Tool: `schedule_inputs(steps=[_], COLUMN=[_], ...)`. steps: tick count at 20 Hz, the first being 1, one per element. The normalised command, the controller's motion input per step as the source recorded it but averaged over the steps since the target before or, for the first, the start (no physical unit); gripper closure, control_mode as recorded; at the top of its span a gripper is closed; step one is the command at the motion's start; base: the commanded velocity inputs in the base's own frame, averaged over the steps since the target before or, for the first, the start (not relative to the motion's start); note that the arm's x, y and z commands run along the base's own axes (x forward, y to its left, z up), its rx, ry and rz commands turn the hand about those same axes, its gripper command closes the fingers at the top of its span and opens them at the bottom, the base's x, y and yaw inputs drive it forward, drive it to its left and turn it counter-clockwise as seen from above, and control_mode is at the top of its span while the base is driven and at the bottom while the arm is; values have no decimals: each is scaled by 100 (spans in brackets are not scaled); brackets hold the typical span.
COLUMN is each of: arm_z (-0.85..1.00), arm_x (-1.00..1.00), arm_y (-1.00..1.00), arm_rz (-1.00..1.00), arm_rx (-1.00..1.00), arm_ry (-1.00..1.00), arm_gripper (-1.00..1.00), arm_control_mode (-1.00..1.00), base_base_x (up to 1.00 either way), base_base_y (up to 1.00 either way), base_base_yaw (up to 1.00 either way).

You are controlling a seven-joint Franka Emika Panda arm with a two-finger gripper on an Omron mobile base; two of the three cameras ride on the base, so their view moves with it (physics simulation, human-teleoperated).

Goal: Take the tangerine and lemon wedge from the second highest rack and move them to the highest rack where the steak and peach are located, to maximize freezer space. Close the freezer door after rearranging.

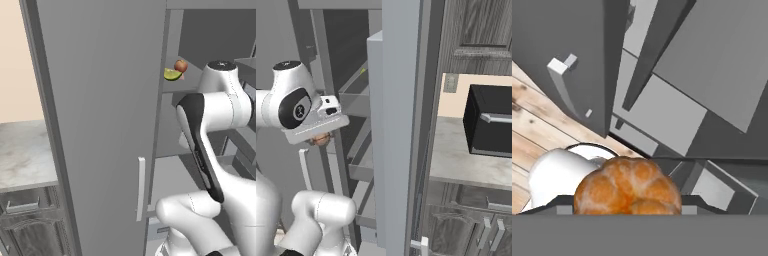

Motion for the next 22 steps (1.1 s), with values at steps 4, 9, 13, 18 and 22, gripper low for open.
schedule_inputs(steps=[4,9,13,18,22], arm_z=[23,32,75,67,14], arm_x=[24,16,0,18,61], arm_y=[-13,-21,-3,-7,-34], arm_rz=[8,8,6,4,4], arm_rx=[-12,-12,-13,-13,-9], arm_ry=[-12,-16,-20,-17,-10], arm_gripper=[100,100,100,100,100], arm_control_mode=[-100,-100,-100,-100,-100], base_base_x=[0,0,0,0,0], base_base_y=[0,0,0,0,0], base_base_yaw=[0,0,0,0,0])
